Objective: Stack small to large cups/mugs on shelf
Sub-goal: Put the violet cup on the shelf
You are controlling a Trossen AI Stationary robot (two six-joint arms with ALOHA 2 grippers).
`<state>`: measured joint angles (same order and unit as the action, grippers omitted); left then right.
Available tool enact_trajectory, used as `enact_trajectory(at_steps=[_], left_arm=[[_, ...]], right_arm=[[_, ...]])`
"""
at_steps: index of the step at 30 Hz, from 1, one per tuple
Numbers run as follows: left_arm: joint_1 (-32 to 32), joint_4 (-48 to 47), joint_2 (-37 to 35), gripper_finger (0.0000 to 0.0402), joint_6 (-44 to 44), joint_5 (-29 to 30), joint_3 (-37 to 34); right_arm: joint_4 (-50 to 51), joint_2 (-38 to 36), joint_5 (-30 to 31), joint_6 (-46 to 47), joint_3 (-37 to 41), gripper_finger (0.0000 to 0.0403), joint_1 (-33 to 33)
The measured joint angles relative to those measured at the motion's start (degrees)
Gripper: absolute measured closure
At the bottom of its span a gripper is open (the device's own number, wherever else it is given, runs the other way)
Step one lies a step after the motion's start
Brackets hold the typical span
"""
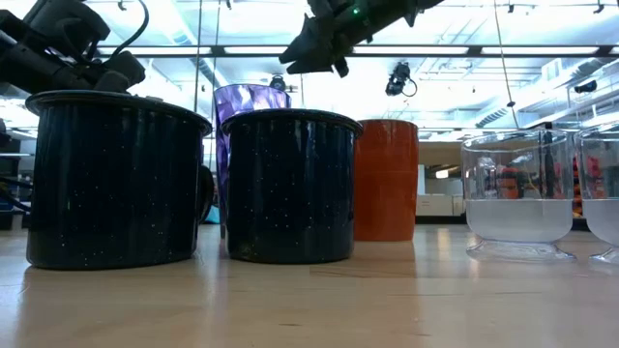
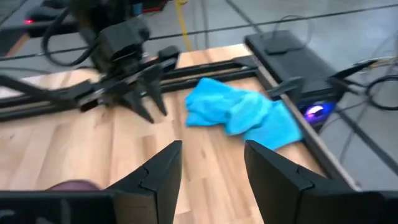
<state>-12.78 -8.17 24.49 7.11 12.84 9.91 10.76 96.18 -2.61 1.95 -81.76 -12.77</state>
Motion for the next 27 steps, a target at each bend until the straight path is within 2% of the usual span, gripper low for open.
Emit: enact_trajectory(at_steps=[6,11,14,22,27], left_arm=[[0.0,1.6,0.0,0.0283,0.1,-1.1,0.0],[0.0,1.6,0.0,0.0289,0.2,-1.1,0.0],[0.0,1.6,0.0,0.0291,0.2,-1.1,0.0],[0.1,1.5,0.0,0.029,0.0,-1.1,0.0],[0.0,1.4,0.0,0.0291,0.0,-1.1,0.0]], right_arm=[[2.5,2.4,-2.8,1.0,0.0,0.0227,3.3],[8.3,5.1,-2.6,2.1,-3.9,0.023,5.2],[13.1,8.4,-2.6,2.0,-9.3,0.0231,6.2],[34.5,19.7,0.6,-2.6,-28.1,0.0231,7.6],[36.9,22.8,1.1,-5.6,-33.3,0.0224,8.2]])
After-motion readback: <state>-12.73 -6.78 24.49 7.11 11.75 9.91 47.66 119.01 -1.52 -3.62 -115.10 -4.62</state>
